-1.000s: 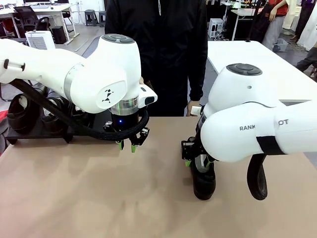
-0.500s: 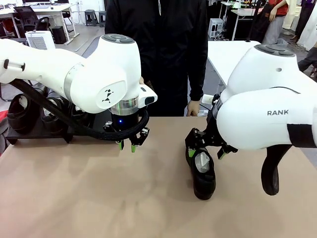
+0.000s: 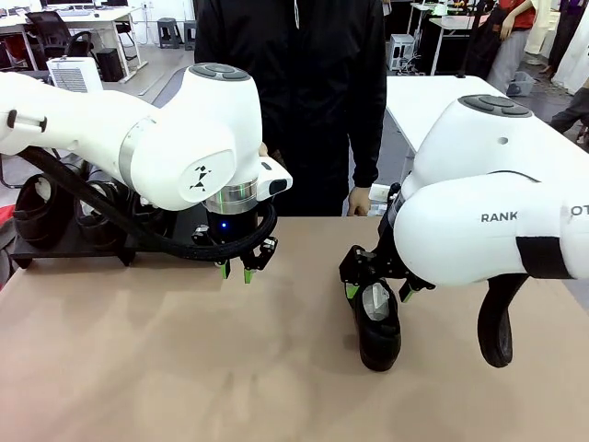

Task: Organize the shoes by placing them on the stand.
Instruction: Place the Shoe from the middle of the table onto the Shoes Stand.

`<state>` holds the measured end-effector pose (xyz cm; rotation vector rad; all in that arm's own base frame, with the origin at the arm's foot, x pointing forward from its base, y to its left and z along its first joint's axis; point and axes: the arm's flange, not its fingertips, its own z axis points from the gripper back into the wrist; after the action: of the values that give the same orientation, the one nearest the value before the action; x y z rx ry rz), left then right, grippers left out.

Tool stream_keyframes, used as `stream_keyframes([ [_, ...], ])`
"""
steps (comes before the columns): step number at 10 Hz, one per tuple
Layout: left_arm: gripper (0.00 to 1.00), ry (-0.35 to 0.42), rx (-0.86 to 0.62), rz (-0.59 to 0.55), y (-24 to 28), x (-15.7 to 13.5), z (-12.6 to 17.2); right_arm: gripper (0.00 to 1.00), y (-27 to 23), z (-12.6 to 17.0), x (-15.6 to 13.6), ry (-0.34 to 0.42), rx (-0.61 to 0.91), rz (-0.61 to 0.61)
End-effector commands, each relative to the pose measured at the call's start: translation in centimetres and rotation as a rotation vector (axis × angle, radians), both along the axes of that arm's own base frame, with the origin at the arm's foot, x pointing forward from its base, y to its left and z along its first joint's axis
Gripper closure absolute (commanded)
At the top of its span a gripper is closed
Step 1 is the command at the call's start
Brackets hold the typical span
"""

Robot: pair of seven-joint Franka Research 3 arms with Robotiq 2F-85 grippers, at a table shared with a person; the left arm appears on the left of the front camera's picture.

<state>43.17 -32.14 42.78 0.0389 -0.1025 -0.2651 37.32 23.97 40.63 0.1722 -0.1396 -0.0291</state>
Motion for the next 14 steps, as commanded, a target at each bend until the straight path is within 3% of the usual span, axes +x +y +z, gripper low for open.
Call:
stream_keyframes([
  [1,0.59,-0.012,0.018,0.009,0.2,0.0,0.1,0.00,0.3,0.2,0.3,-0.015,0.008,-0.004],
  [2,0.59,-0.012,0.018,0.009,0.2,0.0,0.1,0.00,0.0,0.0,0.0,0.000,0.000,0.000],
  [3,0.59,-0.012,0.018,0.009,0.2,0.0,0.1,0.00,-0.3,1.7,-3.6,-0.053,-0.091,0.123],
  [4,0.59,0.000,0.000,0.000,0.0,0.0,0.0,0.00,-4.2,4.8,-4.7,-0.099,-0.079,0.109],
  [6,0.59,-0.018,-0.047,0.027,-3.0,-0.8,0.5,0.00,-12.4,9.5,-5.7,-0.196,-0.119,-0.091],
  [7,0.57,-0.068,-0.050,0.071,-5.4,-1.4,0.6,0.00,-16.7,11.2,-6.0,-0.237,-0.095,-0.199],
  [8,0.38,-0.085,-0.067,0.096,-7.6,-1.8,0.5,0.00,-20.2,12.1,-6.2,-0.253,-0.077,-0.265],
  [10,0.00,-0.105,-0.132,0.134,-12.2,-3.5,0.6,0.00,-26.1,12.0,-6.4,-0.233,-0.028,-0.340],
  [12,0.00,-0.163,-0.116,0.113,-15.2,-3.2,-0.3,0.00,-30.4,10.1,-5.5,-0.164,0.014,-0.414],
  [14,0.00,-0.124,-0.155,0.167,-17.1,-3.6,-0.9,0.00,-32.2,7.9,-4.5,-0.081,0.043,-0.492],
])
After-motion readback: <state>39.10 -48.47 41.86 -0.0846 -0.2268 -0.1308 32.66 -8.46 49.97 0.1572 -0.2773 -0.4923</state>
